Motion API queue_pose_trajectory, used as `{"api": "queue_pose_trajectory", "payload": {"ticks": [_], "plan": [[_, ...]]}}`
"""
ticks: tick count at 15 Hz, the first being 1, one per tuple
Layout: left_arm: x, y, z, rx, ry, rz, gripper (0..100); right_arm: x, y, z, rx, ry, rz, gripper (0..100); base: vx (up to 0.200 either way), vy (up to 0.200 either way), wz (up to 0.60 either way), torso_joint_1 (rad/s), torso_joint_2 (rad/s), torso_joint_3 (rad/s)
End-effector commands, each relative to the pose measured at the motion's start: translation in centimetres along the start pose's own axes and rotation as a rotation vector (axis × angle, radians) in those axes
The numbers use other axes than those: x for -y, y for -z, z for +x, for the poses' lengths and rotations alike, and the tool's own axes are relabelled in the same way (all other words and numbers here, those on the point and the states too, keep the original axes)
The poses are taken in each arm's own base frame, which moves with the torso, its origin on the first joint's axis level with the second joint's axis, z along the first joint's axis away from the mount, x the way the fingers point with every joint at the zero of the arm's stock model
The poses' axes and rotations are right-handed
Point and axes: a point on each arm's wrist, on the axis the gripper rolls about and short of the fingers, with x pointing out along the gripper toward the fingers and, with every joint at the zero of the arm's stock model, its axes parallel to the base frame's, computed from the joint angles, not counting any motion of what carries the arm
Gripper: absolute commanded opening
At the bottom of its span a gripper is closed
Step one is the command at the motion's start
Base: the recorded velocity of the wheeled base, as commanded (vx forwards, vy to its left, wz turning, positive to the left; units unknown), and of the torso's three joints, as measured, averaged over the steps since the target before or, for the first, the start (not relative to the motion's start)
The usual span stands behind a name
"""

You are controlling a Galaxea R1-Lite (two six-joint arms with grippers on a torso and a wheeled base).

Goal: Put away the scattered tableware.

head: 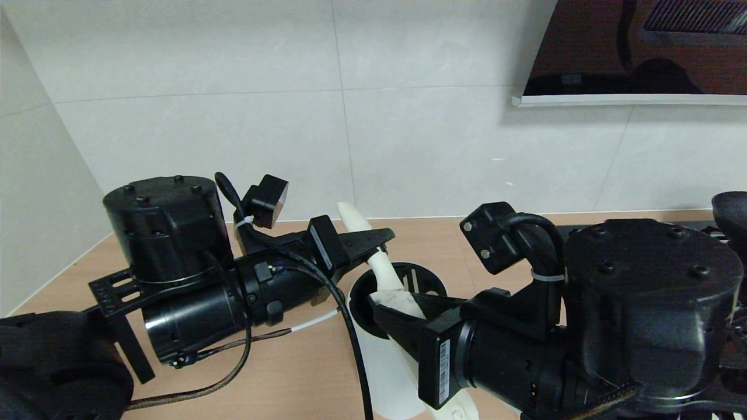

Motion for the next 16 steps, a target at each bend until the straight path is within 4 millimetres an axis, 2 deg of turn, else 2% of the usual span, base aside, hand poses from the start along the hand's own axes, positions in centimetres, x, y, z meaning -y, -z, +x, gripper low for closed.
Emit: {"api": "queue_pose_trajectory", "payload": {"ticks": [1, 2, 11, 13, 16], "plan": [[0.1, 0.0, -0.1, 0.002, 0.001, 0.001, 0, 0.0, -0.1, -0.1, 0.005, 0.001, 0.001, 0, 0.000, 0.000, 0.00, 0.000, 0.00, 0.000], [0.1, 0.0, -0.1, 0.002, 0.001, 0.001, 0, 0.0, -0.1, -0.1, 0.005, 0.001, 0.001, 100, 0.000, 0.000, 0.00, 0.000, 0.00, 0.000], [0.6, -0.4, -0.2, 0.020, 0.018, 0.005, 0, 0.4, -0.6, -0.3, 0.021, 0.011, 0.008, 100, 0.000, 0.000, 0.00, 0.000, 0.00, 0.000], [1.1, -1.3, -0.3, 0.082, 0.005, 0.015, 0, 1.4, -1.7, -0.5, 0.060, 0.042, 0.022, 100, 0.000, 0.000, 0.00, 0.000, 0.00, 0.000], [1.7, -2.8, -1.4, 0.139, 0.003, 0.045, 0, 2.4, -2.7, -0.8, 0.093, 0.071, 0.034, 100, 0.000, 0.000, 0.00, 0.000, 0.00, 0.000]]}}
